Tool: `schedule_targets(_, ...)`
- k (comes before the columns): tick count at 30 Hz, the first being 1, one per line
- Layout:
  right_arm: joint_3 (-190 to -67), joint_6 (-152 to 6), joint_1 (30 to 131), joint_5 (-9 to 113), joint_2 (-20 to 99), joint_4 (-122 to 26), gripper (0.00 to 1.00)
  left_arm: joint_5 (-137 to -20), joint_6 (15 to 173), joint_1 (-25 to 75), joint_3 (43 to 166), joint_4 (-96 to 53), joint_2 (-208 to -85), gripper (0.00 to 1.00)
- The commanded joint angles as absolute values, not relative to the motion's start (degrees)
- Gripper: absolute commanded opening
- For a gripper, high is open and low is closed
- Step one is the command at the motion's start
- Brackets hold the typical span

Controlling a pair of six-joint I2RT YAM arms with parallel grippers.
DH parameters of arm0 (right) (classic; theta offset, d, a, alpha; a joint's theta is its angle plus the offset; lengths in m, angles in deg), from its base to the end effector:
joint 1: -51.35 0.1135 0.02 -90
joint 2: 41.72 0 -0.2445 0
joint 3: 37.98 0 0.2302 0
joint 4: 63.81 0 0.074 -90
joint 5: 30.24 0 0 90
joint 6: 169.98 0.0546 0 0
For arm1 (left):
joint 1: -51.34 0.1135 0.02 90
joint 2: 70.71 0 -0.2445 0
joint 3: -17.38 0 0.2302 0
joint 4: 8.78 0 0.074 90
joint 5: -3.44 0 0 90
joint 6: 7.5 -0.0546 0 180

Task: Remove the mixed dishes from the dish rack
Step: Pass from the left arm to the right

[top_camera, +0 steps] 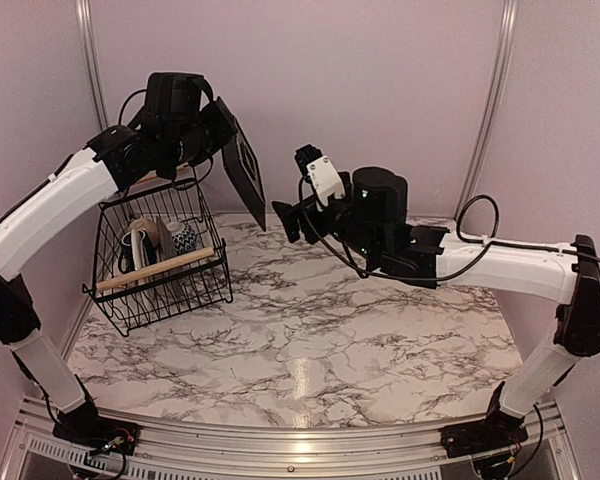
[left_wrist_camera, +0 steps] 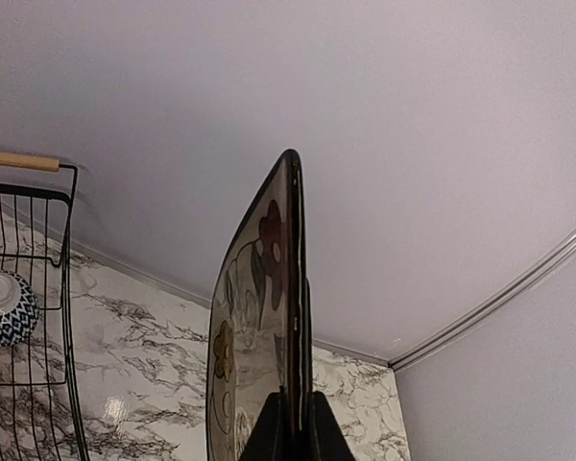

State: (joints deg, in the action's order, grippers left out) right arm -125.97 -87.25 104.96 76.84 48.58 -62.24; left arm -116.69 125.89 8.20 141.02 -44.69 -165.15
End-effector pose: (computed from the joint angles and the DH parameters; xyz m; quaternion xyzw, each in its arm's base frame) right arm 0.2367 0.2941 0.3402 -0.2786 0.6743 0.1659 0.6634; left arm 0.2816 -0.2263 0.4554 -0.1743 0.7212 -0.2984 0.6004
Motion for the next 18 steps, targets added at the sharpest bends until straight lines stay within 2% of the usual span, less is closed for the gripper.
schedule_targets(1,-128.76,-101.75,110.79,88.46,53.27,-69.16,0.98,-117.49,134.03,7.61,142.29,-31.98,-165.1,0.0)
schedule_targets(8,-128.31,-110.66,113.01,97.57,58.6,-78.24,0.96,-117.79,138.82,6.86,139.86,-31.79,-165.65,0.0)
schedule_targets(12,-129.79,-114.04,113.44,99.05,61.93,-81.94,0.92,-117.39,141.13,6.56,138.77,-32.02,-165.79,0.0)
schedule_targets(18,-132.98,-121.53,114.49,107.43,68.27,-92.27,0.85,-117.32,143.51,6.27,138.64,-32.62,-165.82,0.0)
